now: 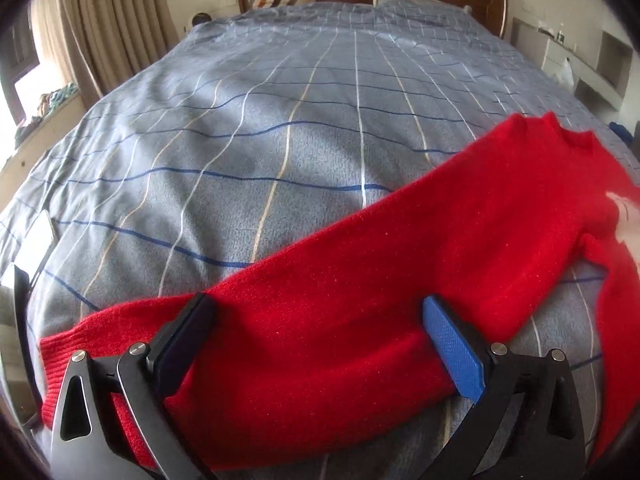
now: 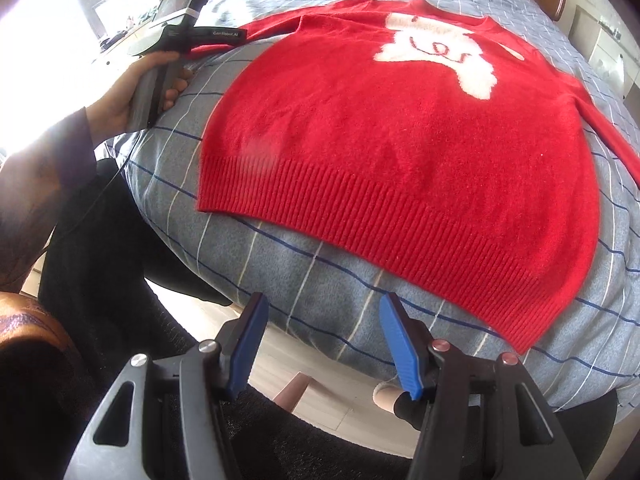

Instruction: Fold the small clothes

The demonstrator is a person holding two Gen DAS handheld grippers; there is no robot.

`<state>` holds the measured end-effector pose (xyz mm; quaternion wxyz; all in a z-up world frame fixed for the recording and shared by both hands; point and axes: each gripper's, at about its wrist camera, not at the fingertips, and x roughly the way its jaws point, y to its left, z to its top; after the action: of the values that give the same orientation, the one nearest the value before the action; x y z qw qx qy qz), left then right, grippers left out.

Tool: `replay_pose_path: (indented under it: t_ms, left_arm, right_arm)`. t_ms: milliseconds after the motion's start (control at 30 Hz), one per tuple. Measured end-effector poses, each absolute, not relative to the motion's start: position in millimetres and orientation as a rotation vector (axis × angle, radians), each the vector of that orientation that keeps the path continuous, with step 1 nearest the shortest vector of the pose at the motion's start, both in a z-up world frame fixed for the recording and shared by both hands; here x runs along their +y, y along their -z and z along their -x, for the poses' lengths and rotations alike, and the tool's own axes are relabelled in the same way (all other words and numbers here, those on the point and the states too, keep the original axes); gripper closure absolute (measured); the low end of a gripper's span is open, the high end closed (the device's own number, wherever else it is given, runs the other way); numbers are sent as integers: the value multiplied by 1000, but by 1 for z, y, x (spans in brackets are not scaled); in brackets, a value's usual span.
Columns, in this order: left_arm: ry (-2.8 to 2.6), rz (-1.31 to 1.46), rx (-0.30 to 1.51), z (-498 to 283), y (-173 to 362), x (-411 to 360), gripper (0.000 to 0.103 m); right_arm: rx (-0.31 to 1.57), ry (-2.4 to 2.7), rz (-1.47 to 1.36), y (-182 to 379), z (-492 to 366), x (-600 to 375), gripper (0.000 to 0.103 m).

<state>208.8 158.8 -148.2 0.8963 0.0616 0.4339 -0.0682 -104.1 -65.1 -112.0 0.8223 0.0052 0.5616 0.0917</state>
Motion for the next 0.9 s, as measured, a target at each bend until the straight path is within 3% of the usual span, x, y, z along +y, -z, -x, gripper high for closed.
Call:
replay_pose_path:
  t_ms: [200, 900]
  left_arm:
    - [142, -150, 825, -197, 152, 158, 0]
    - [141, -149, 827, -197, 151, 158, 0]
  right_arm:
    - [1237, -204, -16, 119, 93, -56, 45]
    - [1325, -184, -4, 131, 71, -34, 45]
